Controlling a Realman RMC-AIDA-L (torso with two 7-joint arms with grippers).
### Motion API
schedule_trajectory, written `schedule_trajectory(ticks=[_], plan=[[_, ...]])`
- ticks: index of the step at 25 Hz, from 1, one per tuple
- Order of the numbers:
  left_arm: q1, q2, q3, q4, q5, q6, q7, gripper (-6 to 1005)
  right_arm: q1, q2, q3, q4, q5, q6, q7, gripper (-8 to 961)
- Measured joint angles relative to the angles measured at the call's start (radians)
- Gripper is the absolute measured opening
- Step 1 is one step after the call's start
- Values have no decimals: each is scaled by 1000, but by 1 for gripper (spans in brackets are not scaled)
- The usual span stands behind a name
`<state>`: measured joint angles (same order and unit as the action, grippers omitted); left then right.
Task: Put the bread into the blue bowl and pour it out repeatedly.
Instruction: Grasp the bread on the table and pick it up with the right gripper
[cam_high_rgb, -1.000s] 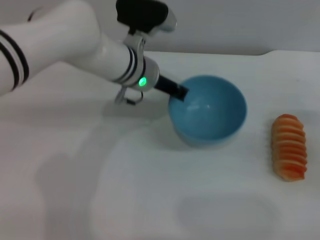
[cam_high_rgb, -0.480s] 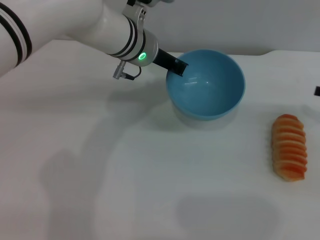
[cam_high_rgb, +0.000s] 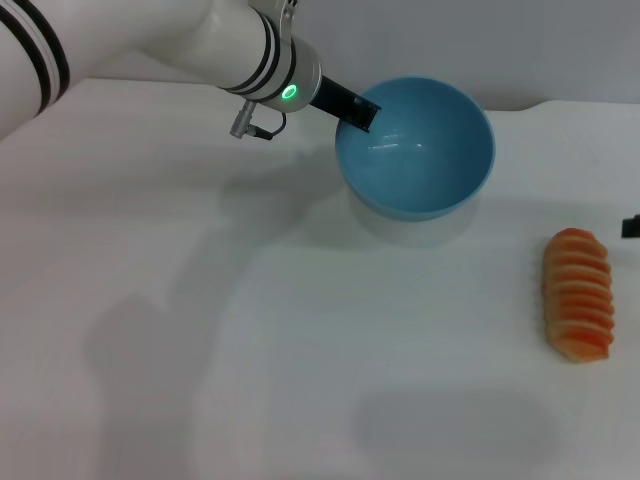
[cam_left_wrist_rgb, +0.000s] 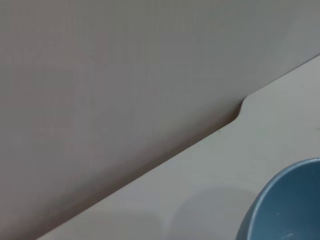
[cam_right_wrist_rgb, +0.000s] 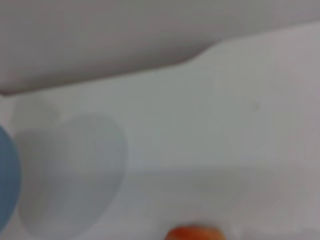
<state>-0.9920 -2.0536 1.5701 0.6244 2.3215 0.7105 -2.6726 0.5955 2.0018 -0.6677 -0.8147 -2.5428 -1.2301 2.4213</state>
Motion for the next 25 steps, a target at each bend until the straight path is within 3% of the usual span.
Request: schedule_trajectory(ticks=[4,10,25], plan=[[-4,-3,-2,0,7,1,0,-2,9,8,-28,50,-10,23,4,686],[-6,-3,-3,0,7,2,0,-1,7,57,-52,56,-12,92,-17,686],[0,-5,0,1,7,6,0,-1,54,59,-88,206,-14,182,-4,669]])
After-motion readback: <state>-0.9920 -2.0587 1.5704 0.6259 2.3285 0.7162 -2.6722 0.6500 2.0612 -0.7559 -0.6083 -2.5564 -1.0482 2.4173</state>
